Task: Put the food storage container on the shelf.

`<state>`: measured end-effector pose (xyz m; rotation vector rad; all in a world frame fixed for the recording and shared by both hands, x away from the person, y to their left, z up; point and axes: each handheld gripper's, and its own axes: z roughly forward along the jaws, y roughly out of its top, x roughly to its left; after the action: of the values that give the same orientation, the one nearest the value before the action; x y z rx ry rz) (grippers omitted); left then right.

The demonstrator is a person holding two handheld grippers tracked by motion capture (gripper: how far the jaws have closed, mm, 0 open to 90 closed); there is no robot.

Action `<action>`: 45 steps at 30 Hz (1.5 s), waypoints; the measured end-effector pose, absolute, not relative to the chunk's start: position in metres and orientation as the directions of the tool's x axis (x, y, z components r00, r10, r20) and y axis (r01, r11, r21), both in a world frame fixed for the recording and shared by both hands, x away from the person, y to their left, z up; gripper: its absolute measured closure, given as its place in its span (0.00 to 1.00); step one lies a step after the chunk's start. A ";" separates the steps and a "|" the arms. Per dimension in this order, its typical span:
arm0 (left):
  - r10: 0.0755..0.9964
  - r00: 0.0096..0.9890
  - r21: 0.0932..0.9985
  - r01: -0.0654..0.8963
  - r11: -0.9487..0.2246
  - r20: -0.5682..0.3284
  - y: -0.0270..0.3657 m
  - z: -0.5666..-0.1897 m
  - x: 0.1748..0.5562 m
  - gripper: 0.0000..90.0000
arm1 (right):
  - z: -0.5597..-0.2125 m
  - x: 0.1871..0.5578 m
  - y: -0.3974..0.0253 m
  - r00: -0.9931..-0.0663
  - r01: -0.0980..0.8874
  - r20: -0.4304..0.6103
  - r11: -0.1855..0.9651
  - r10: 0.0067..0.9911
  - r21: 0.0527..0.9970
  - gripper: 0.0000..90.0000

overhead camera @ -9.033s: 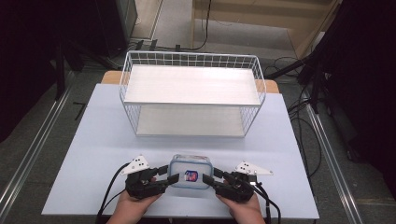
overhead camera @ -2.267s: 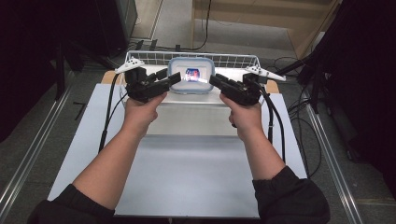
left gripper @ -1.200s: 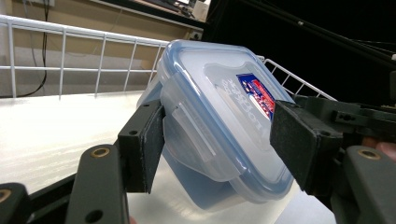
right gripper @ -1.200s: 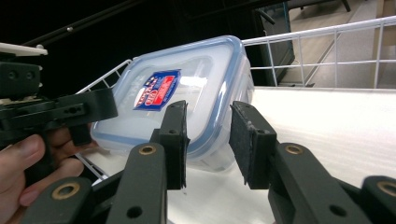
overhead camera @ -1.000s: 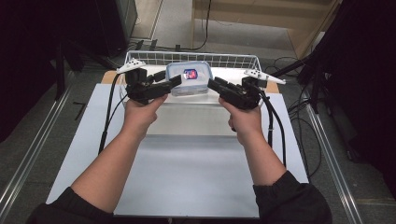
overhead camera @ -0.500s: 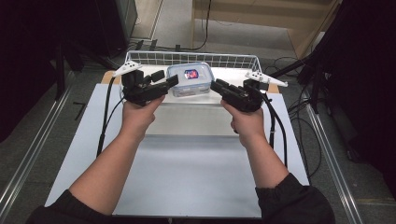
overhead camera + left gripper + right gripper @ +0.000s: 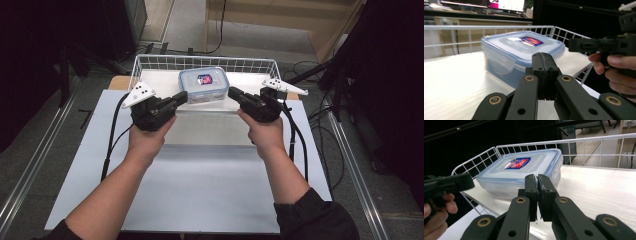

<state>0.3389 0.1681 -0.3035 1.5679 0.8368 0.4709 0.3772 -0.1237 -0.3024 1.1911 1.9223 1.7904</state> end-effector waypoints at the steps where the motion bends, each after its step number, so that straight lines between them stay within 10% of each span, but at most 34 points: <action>1: 0.738 0.654 0.967 0.254 -0.005 -0.168 0.164 -0.306 0.341 1.00 | -0.302 0.377 -0.124 -0.630 0.384 0.337 -0.096 0.700 0.918 0.97; 14: 0.781 0.599 0.966 0.257 0.019 -0.175 0.168 -0.307 0.350 1.00 | -0.304 0.374 -0.127 -0.631 0.382 0.333 -0.092 0.700 0.920 0.96; 18: 0.770 0.620 0.973 0.230 0.007 -0.152 0.174 -0.310 0.336 0.81 | -0.307 0.364 -0.130 -0.644 0.370 0.314 -0.076 0.698 0.926 0.90; 28: 0.793 0.599 0.974 0.224 -0.029 -0.114 0.204 -0.359 0.262 0.48 | -0.354 0.296 -0.147 -0.632 0.327 0.225 -0.009 0.742 0.945 0.40; 45: 0.832 0.550 0.937 0.322 -0.136 -0.068 0.240 -0.434 0.201 0.31 | -0.439 0.222 -0.193 -0.534 0.344 0.131 0.073 0.835 0.936 0.13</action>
<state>0.2009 0.2402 -0.4338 1.7095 0.9721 0.5915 0.2223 -0.1926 -0.4386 1.1660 1.9125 1.4644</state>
